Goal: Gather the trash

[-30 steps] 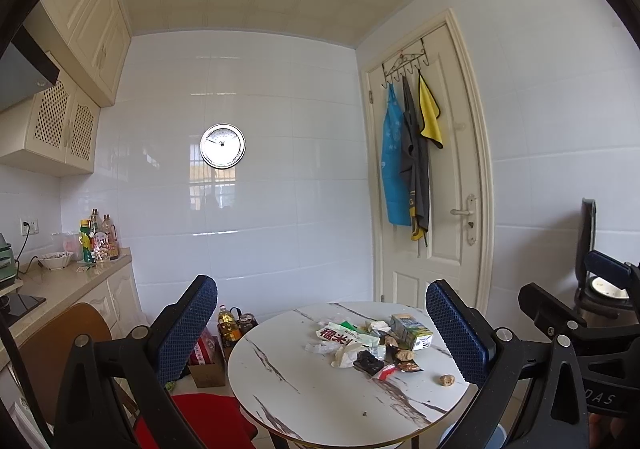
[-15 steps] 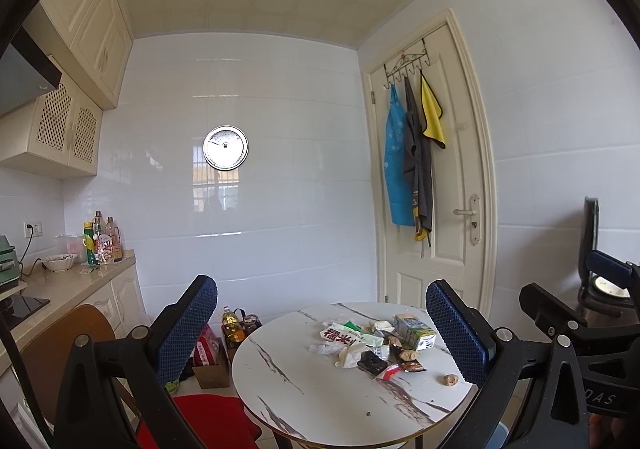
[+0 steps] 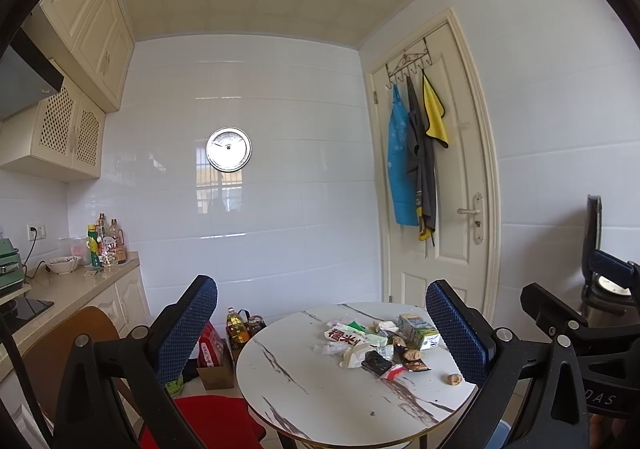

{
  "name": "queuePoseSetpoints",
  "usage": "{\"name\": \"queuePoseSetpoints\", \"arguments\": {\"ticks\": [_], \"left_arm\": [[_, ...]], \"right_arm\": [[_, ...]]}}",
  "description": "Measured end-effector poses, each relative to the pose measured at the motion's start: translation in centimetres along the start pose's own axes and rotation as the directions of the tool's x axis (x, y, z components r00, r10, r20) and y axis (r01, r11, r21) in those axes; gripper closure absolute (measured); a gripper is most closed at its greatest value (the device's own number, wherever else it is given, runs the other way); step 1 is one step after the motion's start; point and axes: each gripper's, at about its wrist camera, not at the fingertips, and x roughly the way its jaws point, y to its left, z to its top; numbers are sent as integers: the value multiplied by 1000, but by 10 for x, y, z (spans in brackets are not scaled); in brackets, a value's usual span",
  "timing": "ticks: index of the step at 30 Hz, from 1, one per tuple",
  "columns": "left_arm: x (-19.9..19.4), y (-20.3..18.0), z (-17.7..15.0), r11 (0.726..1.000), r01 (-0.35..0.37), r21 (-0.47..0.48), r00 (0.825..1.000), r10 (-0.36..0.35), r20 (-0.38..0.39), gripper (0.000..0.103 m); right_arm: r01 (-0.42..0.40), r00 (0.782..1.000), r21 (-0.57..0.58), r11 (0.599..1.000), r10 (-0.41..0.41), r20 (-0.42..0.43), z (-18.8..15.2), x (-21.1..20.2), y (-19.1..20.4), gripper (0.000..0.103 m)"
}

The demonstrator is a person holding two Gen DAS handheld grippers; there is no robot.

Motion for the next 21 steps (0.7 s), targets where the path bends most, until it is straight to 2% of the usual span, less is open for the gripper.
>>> {"name": "queuePoseSetpoints", "arguments": {"ticks": [21], "left_arm": [[5,-4,-2,1000,-14,4,1000,14,4,1]], "right_arm": [[-2,1000,2,1000,2,-2,-1,1,0,0]]}}
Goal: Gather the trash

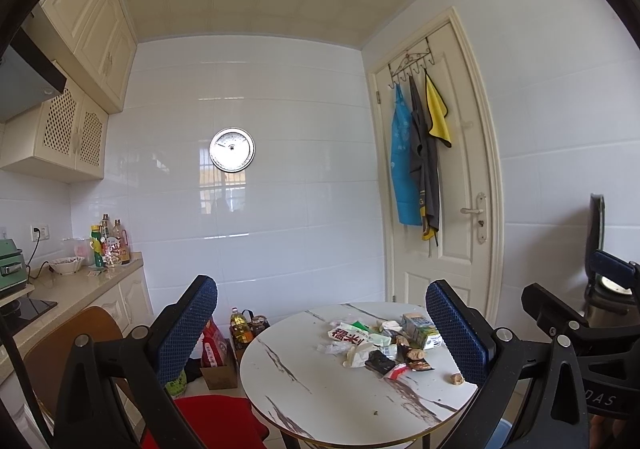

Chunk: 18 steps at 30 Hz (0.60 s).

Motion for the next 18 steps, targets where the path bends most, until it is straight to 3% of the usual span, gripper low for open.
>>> {"name": "queuePoseSetpoints", "arguments": {"ticks": [13,18], "left_arm": [[3,-1,-2,1000,1,0,1000,-1,-2,1],[16,-4,-5,999,34,-4,999,-34,-27,1]], "right_arm": [[4,1000,1,1000,-4,-3,-1,1,-1,0],[8,1000,3,1000,-8,-18,-3,5,-6,0]]}}
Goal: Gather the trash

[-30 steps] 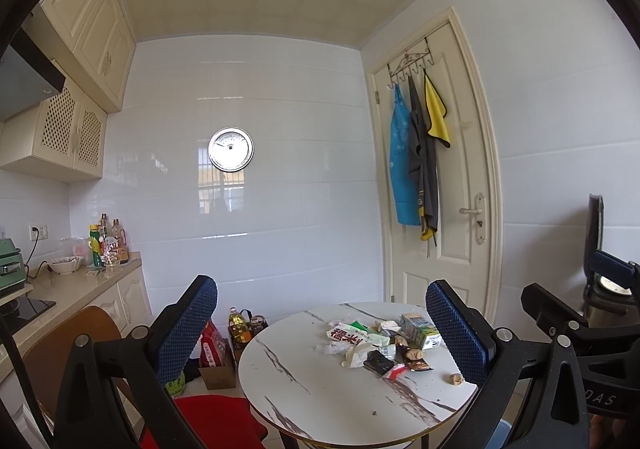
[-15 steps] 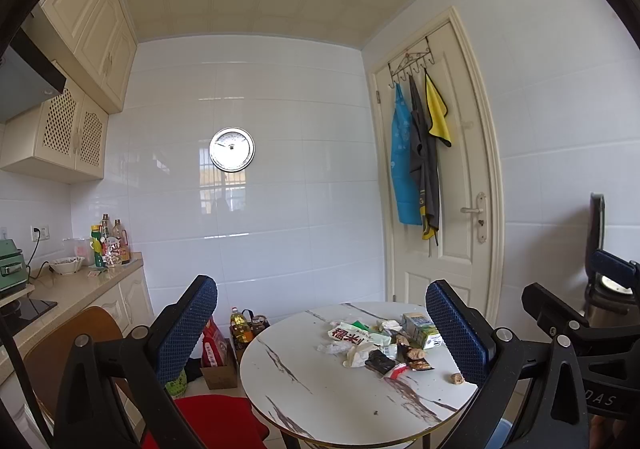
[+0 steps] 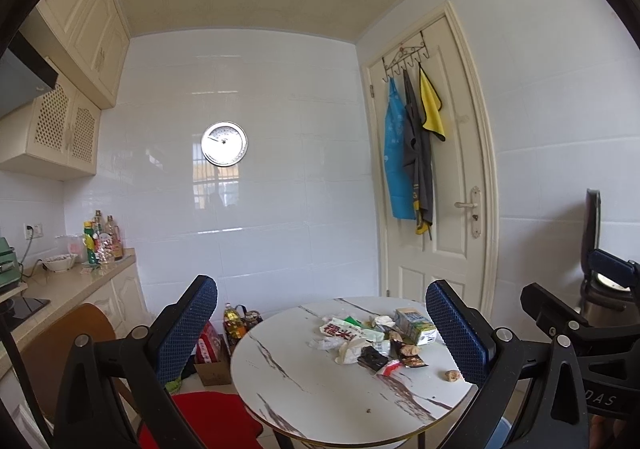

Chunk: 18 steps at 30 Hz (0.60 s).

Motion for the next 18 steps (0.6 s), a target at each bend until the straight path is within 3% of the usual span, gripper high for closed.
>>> {"name": "queuePoseSetpoints", "arguments": {"ticks": [6,9,11,14,18], "left_arm": [[53,-2,-10,1000,19,-11,994,-20,-107,1],[97,-2,-23,996,64,-55,976,-74,-206,1],[131,-5,-38,992,98,-77,947,-117,-300,1],[177,-9,-61,983,148,-110,889,-181,-420,1],[231,-12,-79,982,137,-130,823,-186,-537,1]], "right_arm": [[39,998,10,999,-38,-48,-17,23,-26,0],[84,991,20,996,-82,-105,-36,50,-46,0],[61,985,14,998,-58,-165,-51,69,-56,0],[34,968,13,999,-30,-248,-80,95,-71,0],[4,936,36,999,9,-351,-119,133,-83,0]]}}
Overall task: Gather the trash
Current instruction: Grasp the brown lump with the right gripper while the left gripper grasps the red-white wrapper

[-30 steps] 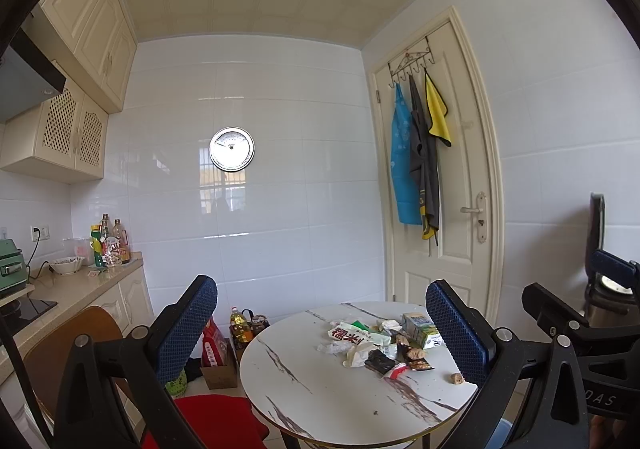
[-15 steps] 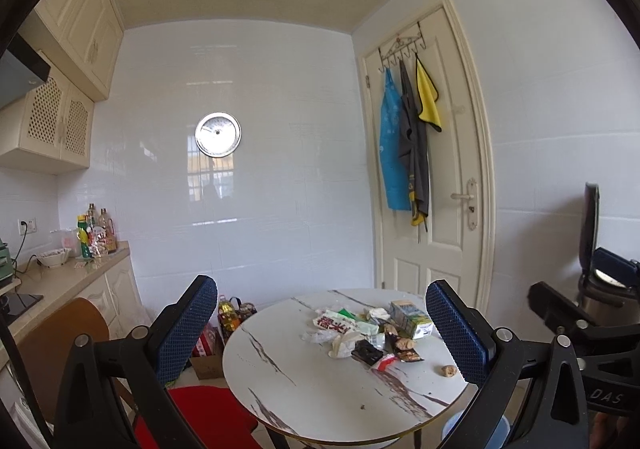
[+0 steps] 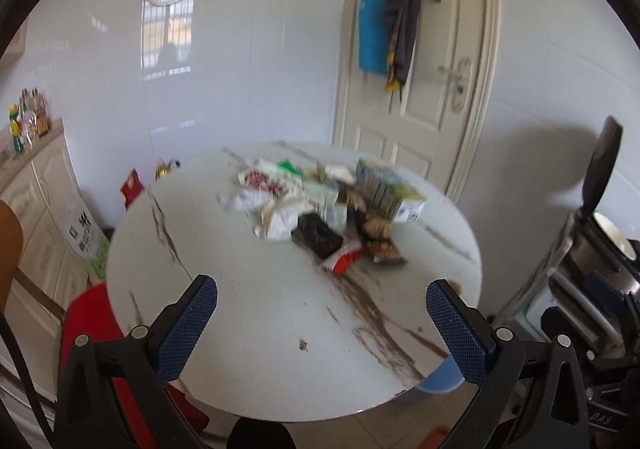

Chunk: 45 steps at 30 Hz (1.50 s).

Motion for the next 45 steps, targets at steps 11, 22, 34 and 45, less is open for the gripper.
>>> {"name": "queuePoseSetpoints", "arguments": {"ticks": [11,22,34,45], "left_arm": [[111,17,28,999,-29,-31,967,20,-252,1],[154,23,32,998,-59,-17,948,51,-314,1],[153,20,20,998,-25,58,948,42,-315,1],[181,-7,36,993,88,78,959,-64,-276,5]], "right_arm": [[-105,982,-36,994,98,-160,-21,105,13,14],[-144,968,-57,988,129,-214,-25,141,13,61],[-178,967,-35,983,168,-189,-25,142,0,77],[-203,962,11,979,202,-183,-24,143,-11,77]]}}
